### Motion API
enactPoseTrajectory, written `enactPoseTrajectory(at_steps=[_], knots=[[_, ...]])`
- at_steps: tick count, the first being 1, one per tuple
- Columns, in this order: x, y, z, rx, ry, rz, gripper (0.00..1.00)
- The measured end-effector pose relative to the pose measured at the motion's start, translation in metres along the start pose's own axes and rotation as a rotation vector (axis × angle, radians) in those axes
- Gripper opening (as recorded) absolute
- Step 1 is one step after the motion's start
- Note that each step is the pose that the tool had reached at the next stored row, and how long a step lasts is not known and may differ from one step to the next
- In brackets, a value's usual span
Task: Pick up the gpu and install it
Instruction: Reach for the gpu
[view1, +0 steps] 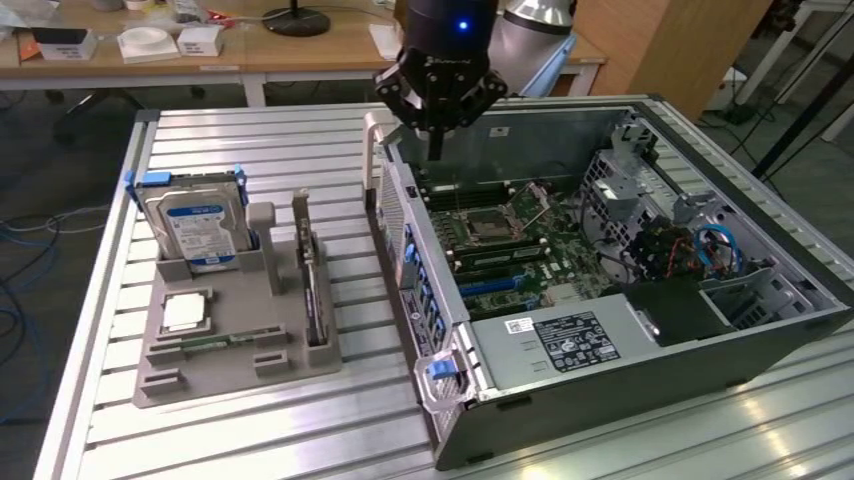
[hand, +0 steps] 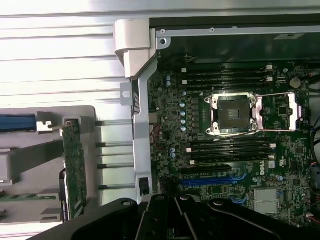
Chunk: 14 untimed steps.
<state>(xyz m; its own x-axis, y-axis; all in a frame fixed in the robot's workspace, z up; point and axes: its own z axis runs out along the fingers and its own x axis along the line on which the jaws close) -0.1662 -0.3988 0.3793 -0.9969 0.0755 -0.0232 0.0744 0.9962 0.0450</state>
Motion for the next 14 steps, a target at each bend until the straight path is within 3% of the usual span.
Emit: enactPoseTrajectory(at_steps=[14], knots=[[0.0066,-0.0006,0.0016,0.0,-0.0001,0.0,0.11]])
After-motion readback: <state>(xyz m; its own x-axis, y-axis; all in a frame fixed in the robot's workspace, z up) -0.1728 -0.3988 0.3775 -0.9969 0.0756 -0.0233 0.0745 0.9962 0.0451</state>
